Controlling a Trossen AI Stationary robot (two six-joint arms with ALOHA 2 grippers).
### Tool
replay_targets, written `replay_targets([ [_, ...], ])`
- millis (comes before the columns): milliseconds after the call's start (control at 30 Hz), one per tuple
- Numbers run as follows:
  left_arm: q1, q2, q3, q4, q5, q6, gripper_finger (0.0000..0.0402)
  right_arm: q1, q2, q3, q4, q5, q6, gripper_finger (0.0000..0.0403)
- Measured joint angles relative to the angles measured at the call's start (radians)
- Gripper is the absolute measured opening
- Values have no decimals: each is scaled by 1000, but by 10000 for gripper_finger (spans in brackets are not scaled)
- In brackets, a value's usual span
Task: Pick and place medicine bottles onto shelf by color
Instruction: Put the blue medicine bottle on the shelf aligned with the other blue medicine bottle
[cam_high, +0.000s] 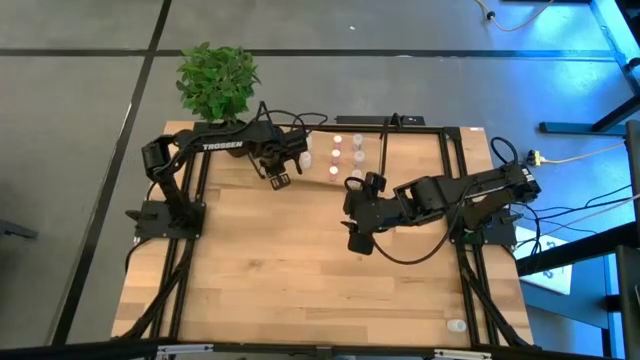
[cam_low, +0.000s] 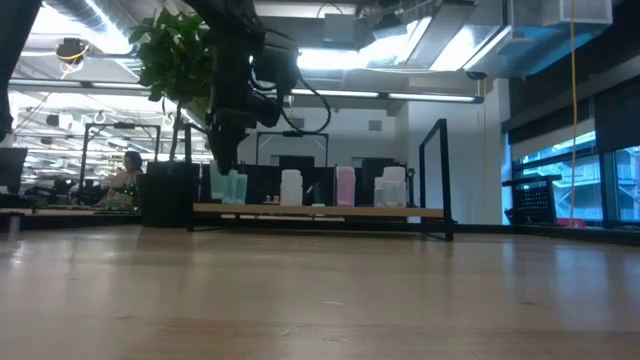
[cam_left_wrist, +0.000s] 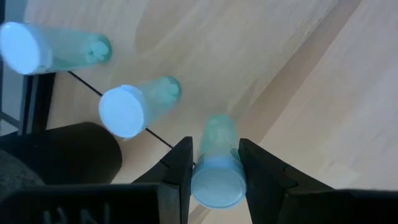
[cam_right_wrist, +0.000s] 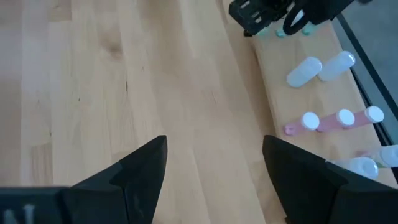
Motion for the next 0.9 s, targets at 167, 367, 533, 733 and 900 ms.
replay_targets([
  [167,0,25,0,0,4,-1,97,0,0,0,4,0,0,267],
  [367,2,22,0,17,6,4,97,0,0,0,6,-1,0,267],
  [533,14,23,0,16,6,4,97,0,0,0,7,0,0,267],
  [733,30,23,0,17,4,4,97,0,0,0,7,0,0,267],
  [900,32,23,0,17,4,4,97,0,0,0,7,0,0,267],
])
